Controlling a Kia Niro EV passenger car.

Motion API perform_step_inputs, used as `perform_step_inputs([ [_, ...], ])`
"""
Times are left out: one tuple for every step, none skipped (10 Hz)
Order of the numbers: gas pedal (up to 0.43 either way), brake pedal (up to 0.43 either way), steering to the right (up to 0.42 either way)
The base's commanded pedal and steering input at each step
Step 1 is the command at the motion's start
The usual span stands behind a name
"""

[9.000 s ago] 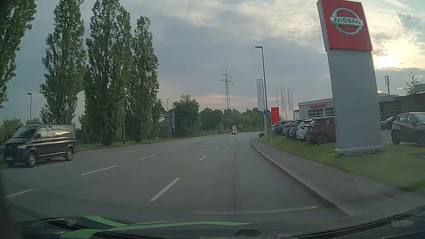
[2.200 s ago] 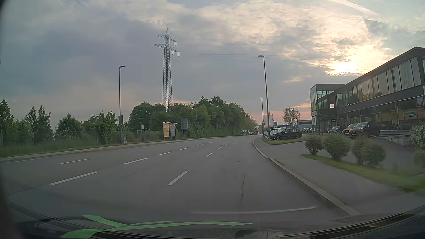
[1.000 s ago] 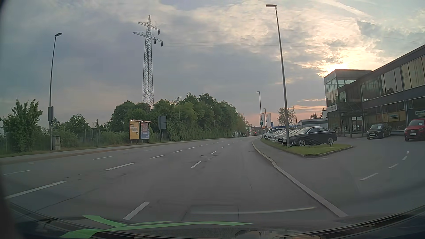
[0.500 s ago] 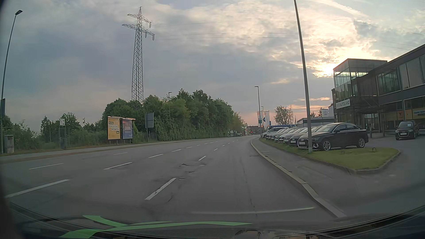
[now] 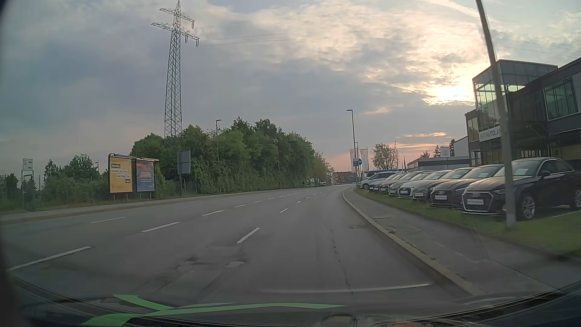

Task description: Follow the waypoints while adhering to traffic rules and regulations

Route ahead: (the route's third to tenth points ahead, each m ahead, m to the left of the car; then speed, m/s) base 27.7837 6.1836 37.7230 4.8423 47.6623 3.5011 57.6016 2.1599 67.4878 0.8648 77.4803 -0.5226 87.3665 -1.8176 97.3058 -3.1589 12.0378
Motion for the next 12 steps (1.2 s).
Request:
perform_step_inputs([
  [0.067,0.0,0.001],
  [0.067,0.0,0.001],
  [0.067,0.0,0.001],
  [0.067,0.0,0.003],
  [0.067,0.0,0.005],
  [0.079,0.0,0.005],
  [0.079,0.0,0.005],
  [0.079,0.0,0.005],
  [0.079,0.0,0.005],
  [0.079,0.0,0.005],
  [0.079,0.0,0.006],
  [0.079,0.0,0.006],
])
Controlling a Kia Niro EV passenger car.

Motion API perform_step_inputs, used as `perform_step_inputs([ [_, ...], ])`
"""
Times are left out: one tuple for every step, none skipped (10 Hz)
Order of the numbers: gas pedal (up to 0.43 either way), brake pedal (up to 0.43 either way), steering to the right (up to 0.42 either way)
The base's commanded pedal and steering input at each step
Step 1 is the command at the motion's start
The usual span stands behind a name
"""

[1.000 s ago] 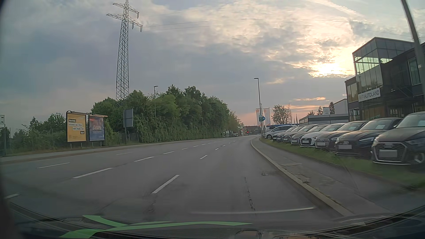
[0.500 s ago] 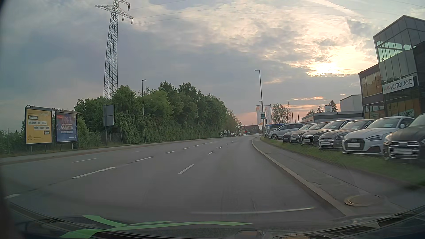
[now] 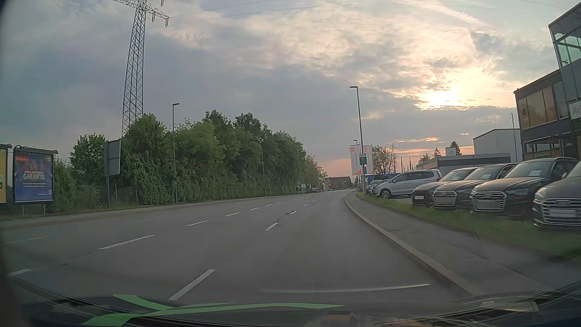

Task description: Follow the waypoints while adhering to traffic rules and regulations

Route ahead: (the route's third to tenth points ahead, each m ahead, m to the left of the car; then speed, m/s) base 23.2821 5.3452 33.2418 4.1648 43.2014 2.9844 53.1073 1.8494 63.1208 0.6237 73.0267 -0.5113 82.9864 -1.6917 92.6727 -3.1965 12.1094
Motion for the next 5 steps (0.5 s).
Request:
perform_step_inputs([
  [0.079,0.0,0.006],
  [0.079,0.0,0.006],
  [0.079,0.0,0.006],
  [0.079,0.0,0.006],
  [0.079,0.0,0.006],
])
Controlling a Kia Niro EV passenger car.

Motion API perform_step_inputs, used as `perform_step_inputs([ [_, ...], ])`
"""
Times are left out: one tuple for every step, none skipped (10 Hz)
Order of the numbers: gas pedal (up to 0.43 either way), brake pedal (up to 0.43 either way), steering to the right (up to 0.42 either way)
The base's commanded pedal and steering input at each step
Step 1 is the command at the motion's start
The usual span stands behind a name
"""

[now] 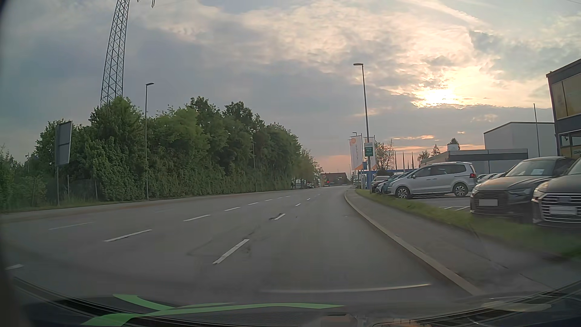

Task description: Follow the waypoints while adhering to traffic rules and regulations

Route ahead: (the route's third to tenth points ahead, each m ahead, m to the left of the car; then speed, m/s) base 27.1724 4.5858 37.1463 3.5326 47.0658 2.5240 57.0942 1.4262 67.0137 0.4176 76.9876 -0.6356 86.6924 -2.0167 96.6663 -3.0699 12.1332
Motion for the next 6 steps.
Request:
perform_step_inputs([
  [0.079,0.0,0.006],
  [0.079,0.0,0.006],
  [0.079,0.0,0.006],
  [0.079,0.0,0.006],
  [0.079,0.0,0.006],
  [0.079,0.0,0.005],
])
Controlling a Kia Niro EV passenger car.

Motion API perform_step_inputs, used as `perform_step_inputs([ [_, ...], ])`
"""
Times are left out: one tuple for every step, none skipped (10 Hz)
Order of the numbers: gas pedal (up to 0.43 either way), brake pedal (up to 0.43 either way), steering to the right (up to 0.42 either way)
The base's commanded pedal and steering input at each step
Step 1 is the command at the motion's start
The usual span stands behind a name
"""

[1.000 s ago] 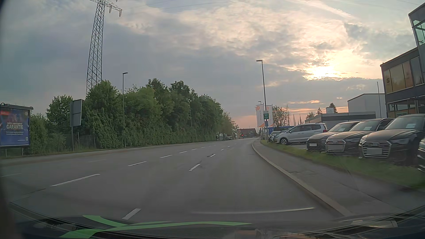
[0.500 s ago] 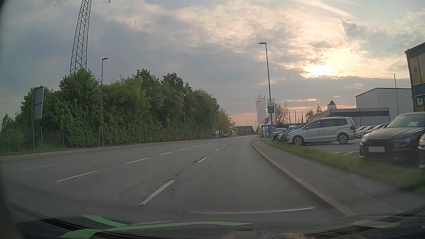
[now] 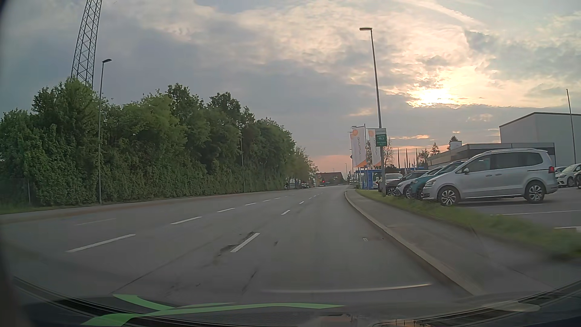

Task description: Follow the waypoints while adhering to traffic rules and regulations

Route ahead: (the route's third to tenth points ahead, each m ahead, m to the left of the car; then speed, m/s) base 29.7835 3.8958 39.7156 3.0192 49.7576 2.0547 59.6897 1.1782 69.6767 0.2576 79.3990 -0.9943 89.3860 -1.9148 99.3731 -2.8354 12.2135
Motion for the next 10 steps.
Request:
perform_step_inputs([
  [0.079,0.0,0.005],
  [0.079,0.0,0.006],
  [0.079,0.0,0.005],
  [0.079,0.0,0.006],
  [0.079,0.0,0.007],
  [0.079,0.0,0.008],
  [0.079,0.0,0.008],
  [0.079,0.0,0.009],
  [0.079,0.0,0.009],
  [0.079,0.0,0.009],
])
